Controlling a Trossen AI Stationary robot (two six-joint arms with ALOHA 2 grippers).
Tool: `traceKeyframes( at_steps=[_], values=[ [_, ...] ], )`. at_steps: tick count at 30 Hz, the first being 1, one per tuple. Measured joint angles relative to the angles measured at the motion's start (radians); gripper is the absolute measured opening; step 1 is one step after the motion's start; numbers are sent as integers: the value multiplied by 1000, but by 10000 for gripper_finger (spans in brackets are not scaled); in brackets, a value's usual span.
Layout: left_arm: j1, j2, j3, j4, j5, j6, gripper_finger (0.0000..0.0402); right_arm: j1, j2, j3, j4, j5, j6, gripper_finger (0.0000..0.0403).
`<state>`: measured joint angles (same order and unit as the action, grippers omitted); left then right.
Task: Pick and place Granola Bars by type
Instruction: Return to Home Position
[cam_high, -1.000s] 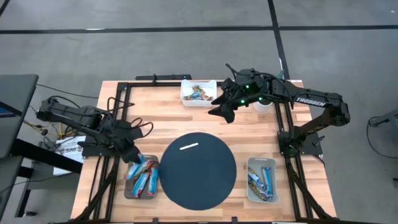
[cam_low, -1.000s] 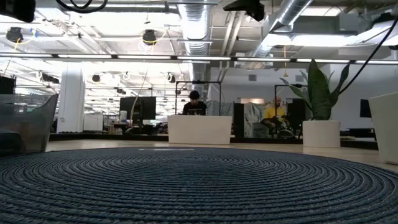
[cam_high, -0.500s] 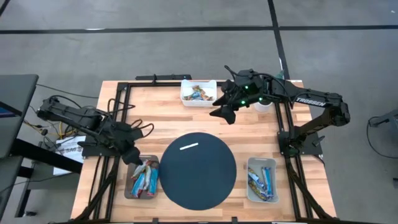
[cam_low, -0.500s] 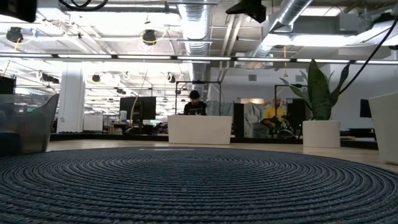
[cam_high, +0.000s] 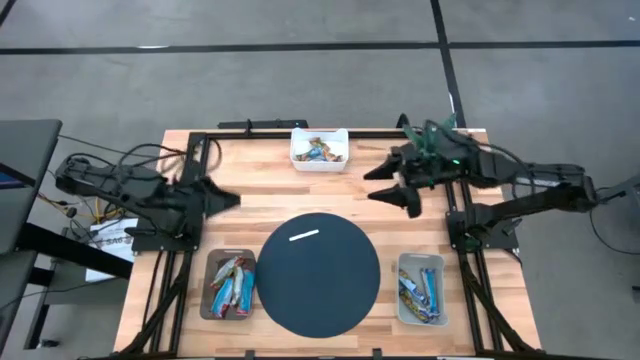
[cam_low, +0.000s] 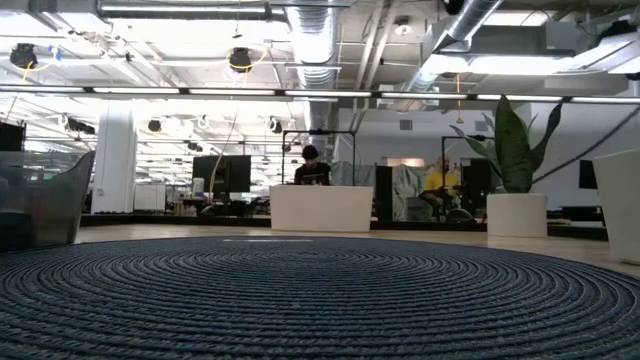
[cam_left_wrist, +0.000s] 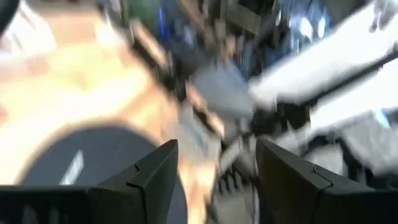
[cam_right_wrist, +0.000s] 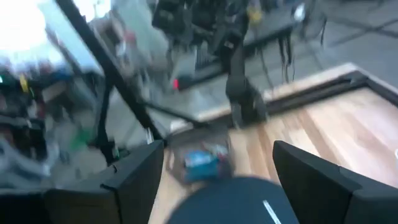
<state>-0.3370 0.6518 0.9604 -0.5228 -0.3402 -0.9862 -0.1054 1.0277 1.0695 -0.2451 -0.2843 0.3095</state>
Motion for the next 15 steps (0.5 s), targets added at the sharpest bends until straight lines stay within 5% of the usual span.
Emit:
traceKeyframes(
  at_steps=[7, 15],
  values=[
    [0, -25, 0, 174, -323, 227, 208, 21, -258, -335, 307, 143, 110, 295],
    [0, -5, 0, 324, -537, 370, 208, 120, -482, -558, 449, 349, 64, 295]
  ],
)
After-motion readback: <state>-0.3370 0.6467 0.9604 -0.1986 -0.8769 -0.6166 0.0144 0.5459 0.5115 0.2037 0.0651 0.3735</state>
